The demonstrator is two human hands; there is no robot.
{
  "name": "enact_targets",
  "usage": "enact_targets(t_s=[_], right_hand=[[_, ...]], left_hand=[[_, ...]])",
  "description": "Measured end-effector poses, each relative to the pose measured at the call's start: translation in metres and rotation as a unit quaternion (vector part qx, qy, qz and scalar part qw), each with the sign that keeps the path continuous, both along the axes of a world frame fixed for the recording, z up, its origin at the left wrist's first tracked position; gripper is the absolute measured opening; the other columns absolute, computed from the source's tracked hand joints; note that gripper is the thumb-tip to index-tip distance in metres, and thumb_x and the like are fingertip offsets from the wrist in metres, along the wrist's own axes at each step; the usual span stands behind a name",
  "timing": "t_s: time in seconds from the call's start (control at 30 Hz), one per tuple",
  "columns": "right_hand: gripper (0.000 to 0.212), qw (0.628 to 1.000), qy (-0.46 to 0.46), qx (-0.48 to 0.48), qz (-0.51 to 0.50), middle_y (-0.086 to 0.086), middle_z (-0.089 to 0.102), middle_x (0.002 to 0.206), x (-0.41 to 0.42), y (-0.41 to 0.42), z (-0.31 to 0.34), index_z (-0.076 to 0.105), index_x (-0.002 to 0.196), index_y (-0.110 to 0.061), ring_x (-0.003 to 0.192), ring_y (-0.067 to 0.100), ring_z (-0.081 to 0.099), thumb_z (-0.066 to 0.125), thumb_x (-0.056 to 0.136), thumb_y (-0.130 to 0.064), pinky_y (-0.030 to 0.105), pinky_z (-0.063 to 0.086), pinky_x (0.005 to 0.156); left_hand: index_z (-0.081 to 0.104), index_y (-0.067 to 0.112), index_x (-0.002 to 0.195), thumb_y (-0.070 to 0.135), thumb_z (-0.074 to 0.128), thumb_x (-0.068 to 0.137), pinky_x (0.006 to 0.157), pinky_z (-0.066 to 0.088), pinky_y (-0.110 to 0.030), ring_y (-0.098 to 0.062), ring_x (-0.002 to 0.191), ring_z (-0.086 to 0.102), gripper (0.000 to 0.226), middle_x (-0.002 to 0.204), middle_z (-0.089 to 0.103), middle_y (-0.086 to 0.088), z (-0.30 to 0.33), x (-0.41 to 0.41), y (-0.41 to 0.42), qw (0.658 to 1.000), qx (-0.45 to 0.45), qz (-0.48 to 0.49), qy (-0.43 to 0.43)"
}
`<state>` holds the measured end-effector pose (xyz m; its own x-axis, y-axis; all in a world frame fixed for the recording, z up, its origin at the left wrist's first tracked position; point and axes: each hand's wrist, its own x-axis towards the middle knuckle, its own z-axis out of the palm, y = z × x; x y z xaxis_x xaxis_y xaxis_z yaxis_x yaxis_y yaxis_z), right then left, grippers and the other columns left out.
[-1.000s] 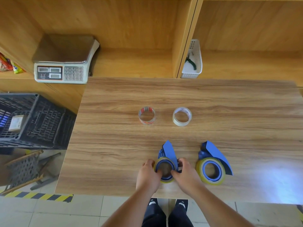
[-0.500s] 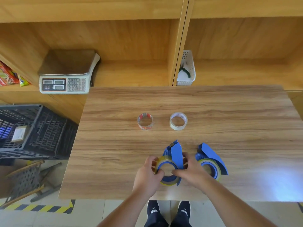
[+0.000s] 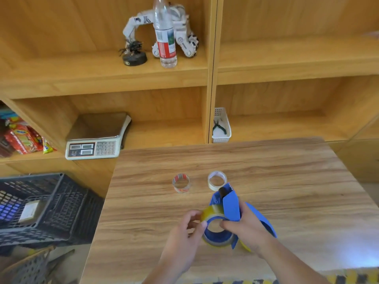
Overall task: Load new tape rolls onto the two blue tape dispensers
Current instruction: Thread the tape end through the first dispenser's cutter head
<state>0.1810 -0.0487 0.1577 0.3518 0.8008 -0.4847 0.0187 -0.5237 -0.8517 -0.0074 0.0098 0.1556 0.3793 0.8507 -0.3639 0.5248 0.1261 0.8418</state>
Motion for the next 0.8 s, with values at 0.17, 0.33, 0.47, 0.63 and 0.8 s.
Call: enact_targets(t_s=[0.17, 0.33, 0.47, 0.63, 0.8], right_hand=[[0.059, 0.996, 0.013, 0.083, -0.014, -0.004, 0.074, 0.095, -0.004, -0.002, 0.039, 0.063, 0.112, -0.042, 0.084, 0.010, 0.069, 0.079, 0.061, -0.020, 0.039, 0.058, 0.085], [0.058, 0.988, 0.024, 0.151, -0.008, 0.005, 0.071, 0.104, -0.007, -0.014, 0.077, 0.064, 0.108, -0.046, 0.087, 0.016, 0.068, 0.086, 0.071, -0.007, 0.039, 0.056, 0.086], [0.053, 0.982, 0.048, 0.182, -0.021, 0.008, 0.069, 0.102, -0.007, -0.023, 0.092, 0.064, 0.107, -0.048, 0.087, 0.016, 0.067, 0.082, 0.064, -0.022, 0.041, 0.055, 0.087], [0.056, 0.970, 0.137, 0.199, -0.029, 0.013, 0.066, 0.089, 0.000, -0.030, 0.092, 0.068, 0.113, -0.033, 0.077, 0.026, 0.061, 0.081, 0.061, -0.018, 0.043, 0.051, 0.074], [0.040, 0.959, 0.229, 0.166, 0.020, 0.009, 0.049, 0.067, 0.009, -0.038, 0.090, 0.059, 0.096, -0.004, 0.056, 0.019, 0.045, 0.076, 0.060, -0.007, 0.029, 0.045, 0.054]], left_hand=[[0.064, 0.039, 0.109, 0.030, 0.067, 0.099, 0.075, 0.047, -0.003, 0.013, 0.095, 0.064, 0.013, 0.099, 0.071, 0.033, 0.037, -0.002, -0.004, 0.997, 0.064, 0.014, -0.045], [0.064, 0.038, 0.110, 0.022, 0.066, 0.100, 0.082, 0.051, -0.010, 0.008, 0.095, 0.066, 0.019, 0.102, 0.070, 0.036, 0.060, -0.001, -0.021, 0.989, 0.086, 0.042, -0.115], [0.067, 0.048, 0.102, 0.024, 0.066, 0.099, 0.098, 0.057, -0.045, -0.008, 0.099, 0.073, 0.025, 0.103, 0.076, 0.023, 0.069, 0.007, -0.036, 0.978, 0.052, 0.101, -0.176], [0.066, 0.055, 0.100, 0.038, 0.070, 0.086, 0.092, 0.062, -0.047, -0.012, 0.099, 0.075, 0.023, 0.106, 0.075, 0.019, 0.073, 0.011, -0.054, 0.966, 0.038, 0.115, -0.226], [0.064, 0.049, 0.117, 0.026, 0.065, 0.101, 0.088, 0.046, -0.008, 0.000, 0.118, 0.059, 0.028, 0.125, 0.058, 0.026, 0.098, -0.004, -0.044, 0.962, 0.230, -0.071, -0.126]])
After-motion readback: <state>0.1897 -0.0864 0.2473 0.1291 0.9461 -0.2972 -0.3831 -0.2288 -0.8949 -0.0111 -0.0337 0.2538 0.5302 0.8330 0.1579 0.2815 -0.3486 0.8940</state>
